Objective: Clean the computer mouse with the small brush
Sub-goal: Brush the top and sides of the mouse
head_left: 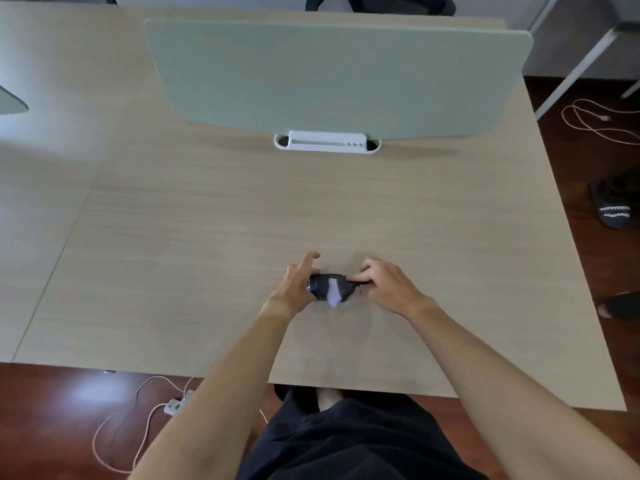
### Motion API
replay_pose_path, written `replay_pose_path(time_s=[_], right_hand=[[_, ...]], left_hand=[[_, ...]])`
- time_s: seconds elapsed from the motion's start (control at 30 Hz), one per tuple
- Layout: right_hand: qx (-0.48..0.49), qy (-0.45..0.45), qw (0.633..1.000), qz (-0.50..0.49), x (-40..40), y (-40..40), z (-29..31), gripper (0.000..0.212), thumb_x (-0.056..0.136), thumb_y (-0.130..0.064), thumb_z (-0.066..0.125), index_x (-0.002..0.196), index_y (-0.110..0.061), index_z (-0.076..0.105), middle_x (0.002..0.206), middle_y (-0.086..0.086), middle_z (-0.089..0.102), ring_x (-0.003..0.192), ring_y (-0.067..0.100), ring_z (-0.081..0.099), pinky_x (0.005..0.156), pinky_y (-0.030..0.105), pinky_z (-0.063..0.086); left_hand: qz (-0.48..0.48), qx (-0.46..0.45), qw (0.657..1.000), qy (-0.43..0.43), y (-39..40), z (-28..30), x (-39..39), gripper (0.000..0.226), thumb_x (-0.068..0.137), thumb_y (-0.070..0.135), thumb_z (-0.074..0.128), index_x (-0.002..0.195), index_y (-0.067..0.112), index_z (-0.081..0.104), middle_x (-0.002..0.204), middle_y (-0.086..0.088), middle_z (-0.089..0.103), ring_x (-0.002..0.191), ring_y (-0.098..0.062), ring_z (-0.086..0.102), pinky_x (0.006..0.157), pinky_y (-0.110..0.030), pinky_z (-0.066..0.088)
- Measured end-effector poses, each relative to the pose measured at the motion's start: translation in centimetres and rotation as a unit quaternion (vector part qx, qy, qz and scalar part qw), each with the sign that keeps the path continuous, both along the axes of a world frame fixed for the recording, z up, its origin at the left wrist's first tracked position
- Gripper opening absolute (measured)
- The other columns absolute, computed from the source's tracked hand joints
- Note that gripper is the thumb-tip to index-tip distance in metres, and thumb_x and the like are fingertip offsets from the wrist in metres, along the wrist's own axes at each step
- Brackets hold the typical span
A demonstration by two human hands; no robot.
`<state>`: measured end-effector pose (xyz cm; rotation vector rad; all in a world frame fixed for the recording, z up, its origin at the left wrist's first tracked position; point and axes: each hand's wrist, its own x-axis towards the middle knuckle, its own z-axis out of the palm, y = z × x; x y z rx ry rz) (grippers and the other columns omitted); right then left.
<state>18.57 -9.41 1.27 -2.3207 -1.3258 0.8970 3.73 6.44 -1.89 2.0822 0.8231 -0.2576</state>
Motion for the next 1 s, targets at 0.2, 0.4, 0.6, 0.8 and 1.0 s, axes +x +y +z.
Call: replay_pose_path(time_s=[0.2, 0.4, 0.6, 0.8, 1.0], right_hand=[[0.031, -0.047, 0.998, -0.012, 1.1, 0.9, 1.0, 0.036, 0.084, -0.008, 0.061, 0.111, -0.029, 0.072, 0.099, 0.002, 0.059, 0.09, 0.026, 0.058, 0.082, 0.034, 0.045], [0.045, -0.016, 0.999, 0.019, -2.4, 5.0, 1.0, 0.028, 0.091, -0.009, 0.054, 0.106, -0.024, 0.071, 0.096, 0.0, 0.052, 0.088, 0.029, 0.055, 0.08, 0.039, 0.048], [-0.024, -0.069, 0.997, 0.027, 1.6, 1.1, 0.8, 0.037, 0.088, -0.013, 0.055, 0.113, -0.036, 0.07, 0.09, -0.002, 0.055, 0.088, 0.024, 0.057, 0.08, 0.038, 0.044], [0.041, -0.009, 0.999, -0.001, -0.5, 3.5, 1.0, 0.031, 0.085, -0.013, 0.061, 0.108, -0.03, 0.073, 0.102, -0.001, 0.064, 0.092, 0.021, 0.059, 0.084, 0.033, 0.046], [0.021, -0.02, 0.999, 0.021, -0.6, 2.6, 0.2, 0.038, 0.086, -0.008, 0.057, 0.111, -0.033, 0.072, 0.094, 0.003, 0.06, 0.09, 0.024, 0.055, 0.076, 0.033, 0.041]], left_hand=[[0.001, -0.011, 1.0, 0.012, 0.2, -0.5, -0.2, 0.08, 0.076, -0.003, 0.064, 0.143, 0.022, 0.027, 0.127, -0.007, 0.062, 0.11, -0.026, 0.037, 0.088, -0.031, 0.035], [0.048, -0.029, 0.998, 0.027, 0.4, -0.1, -0.1, 0.101, 0.067, 0.005, 0.08, 0.144, 0.031, 0.02, 0.118, -0.014, 0.052, 0.106, -0.028, 0.041, 0.084, -0.038, 0.041], [0.03, -0.022, 0.999, 0.012, 1.0, -0.6, 0.1, 0.104, 0.061, -0.003, 0.082, 0.143, 0.024, 0.024, 0.119, -0.004, 0.066, 0.116, -0.028, 0.046, 0.093, -0.031, 0.039], [0.052, -0.036, 0.998, 0.007, 0.9, -0.6, 0.2, 0.106, 0.061, -0.004, 0.08, 0.145, 0.023, 0.021, 0.112, -0.006, 0.065, 0.111, -0.027, 0.042, 0.088, -0.031, 0.036], [0.056, -0.044, 0.997, 0.001, 0.8, -0.5, 0.0, 0.102, 0.063, -0.008, 0.077, 0.145, 0.022, 0.025, 0.103, 0.001, 0.062, 0.109, -0.023, 0.037, 0.087, -0.031, 0.039]])
